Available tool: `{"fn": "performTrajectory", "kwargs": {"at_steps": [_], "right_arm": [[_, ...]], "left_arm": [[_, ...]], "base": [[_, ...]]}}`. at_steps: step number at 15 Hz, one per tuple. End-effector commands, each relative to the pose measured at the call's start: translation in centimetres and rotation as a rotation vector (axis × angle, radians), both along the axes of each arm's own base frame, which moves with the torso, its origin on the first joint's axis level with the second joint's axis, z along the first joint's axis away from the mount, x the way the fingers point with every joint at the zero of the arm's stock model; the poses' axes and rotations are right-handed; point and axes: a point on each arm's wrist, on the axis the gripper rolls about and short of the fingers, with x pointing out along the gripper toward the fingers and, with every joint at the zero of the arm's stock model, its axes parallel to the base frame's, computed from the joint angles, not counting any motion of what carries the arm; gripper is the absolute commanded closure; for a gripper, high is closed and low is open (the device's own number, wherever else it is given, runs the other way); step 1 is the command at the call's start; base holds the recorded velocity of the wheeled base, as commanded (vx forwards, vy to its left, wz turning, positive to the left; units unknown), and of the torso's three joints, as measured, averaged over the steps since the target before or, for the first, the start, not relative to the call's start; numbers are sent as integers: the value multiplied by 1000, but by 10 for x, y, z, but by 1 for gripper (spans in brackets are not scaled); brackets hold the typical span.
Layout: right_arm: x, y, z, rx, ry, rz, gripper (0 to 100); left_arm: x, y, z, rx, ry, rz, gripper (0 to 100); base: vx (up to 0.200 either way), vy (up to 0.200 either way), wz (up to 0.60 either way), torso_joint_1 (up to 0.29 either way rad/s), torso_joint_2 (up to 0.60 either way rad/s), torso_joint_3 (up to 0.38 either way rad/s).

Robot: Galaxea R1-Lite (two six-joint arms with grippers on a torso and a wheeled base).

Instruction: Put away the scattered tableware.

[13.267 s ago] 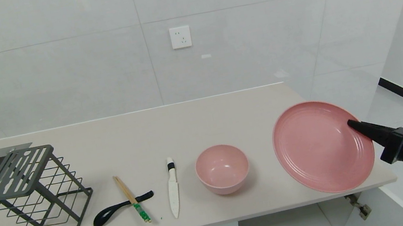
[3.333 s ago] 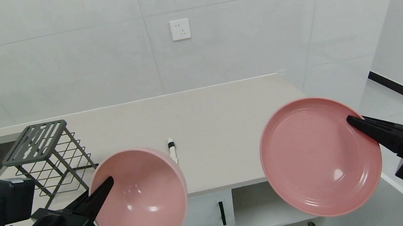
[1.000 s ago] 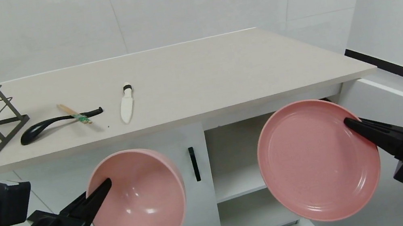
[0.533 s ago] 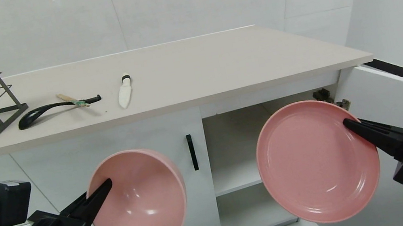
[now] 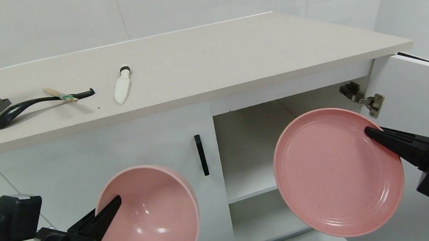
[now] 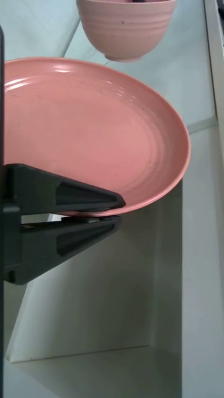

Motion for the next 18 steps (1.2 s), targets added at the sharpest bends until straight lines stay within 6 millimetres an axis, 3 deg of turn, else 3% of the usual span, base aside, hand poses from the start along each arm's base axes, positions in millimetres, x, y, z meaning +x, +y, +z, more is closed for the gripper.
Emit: {"fn": "performTrajectory", "kwargs": {"at_steps": [1, 6, 11, 15, 18], "right_arm": [[5, 1, -7, -12, 37, -16, 100], [16, 5, -23, -42, 125, -19, 100], [33, 12, -63, -105, 319, -44, 100], [35, 11, -64, -105, 322, -47, 100], [38, 12, -72, -118, 359, -48, 100]], "left_arm": [[0, 0, -1, 4, 7, -2, 100], [0, -5, -5, 21, 35, -29, 100], [2, -7, -11, 48, 73, -29, 100], [2, -9, -14, 63, 92, -40, 100], [1, -10, -16, 69, 105, -48, 100]], "base": [[0, 0, 0, 0, 0, 0], [0, 0, 0, 0, 0, 0], [0, 0, 0, 0, 0, 0], [0, 0, 0, 0, 0, 0], [200, 0, 0, -2, 1, 7]]}}
